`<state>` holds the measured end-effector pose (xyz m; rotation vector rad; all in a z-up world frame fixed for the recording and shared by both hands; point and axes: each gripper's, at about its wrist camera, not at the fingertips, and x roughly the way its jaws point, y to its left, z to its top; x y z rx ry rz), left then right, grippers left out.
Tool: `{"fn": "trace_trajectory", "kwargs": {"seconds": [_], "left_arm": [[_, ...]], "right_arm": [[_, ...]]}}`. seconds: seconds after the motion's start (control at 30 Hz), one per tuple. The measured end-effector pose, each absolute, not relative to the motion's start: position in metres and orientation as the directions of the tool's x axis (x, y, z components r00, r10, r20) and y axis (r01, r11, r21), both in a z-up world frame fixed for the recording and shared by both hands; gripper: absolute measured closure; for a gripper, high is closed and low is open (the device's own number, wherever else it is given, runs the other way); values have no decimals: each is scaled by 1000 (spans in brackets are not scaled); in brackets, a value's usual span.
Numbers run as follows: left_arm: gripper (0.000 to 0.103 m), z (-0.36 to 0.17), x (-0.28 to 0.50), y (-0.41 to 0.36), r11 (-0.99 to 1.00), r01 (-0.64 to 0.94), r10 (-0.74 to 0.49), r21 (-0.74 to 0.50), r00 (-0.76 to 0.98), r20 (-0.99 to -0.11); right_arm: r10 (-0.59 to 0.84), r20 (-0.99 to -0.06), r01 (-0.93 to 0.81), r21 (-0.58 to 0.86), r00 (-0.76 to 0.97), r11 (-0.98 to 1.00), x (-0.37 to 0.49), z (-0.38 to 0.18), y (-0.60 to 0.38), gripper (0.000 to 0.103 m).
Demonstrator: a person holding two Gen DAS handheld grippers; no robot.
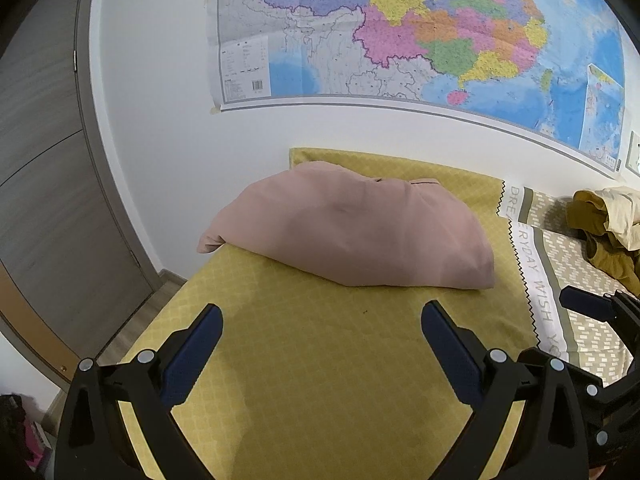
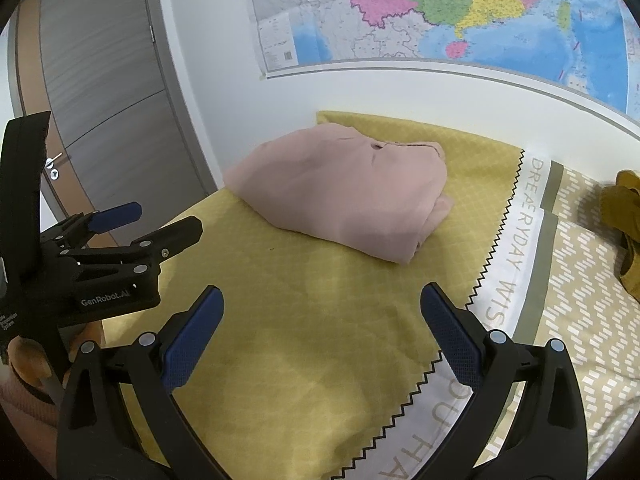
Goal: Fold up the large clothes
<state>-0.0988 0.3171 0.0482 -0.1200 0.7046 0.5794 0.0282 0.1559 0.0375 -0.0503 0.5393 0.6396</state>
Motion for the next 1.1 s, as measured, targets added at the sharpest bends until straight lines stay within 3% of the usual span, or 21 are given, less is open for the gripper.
{"fn": "trace_trajectory", "kwargs": {"seconds": [1.1], "left_arm": [[7, 45, -104, 312, 844, -530, 454, 89, 615, -645]], "right_arm": [[555, -504, -576, 132, 662, 807, 23, 36, 153, 6]]}}
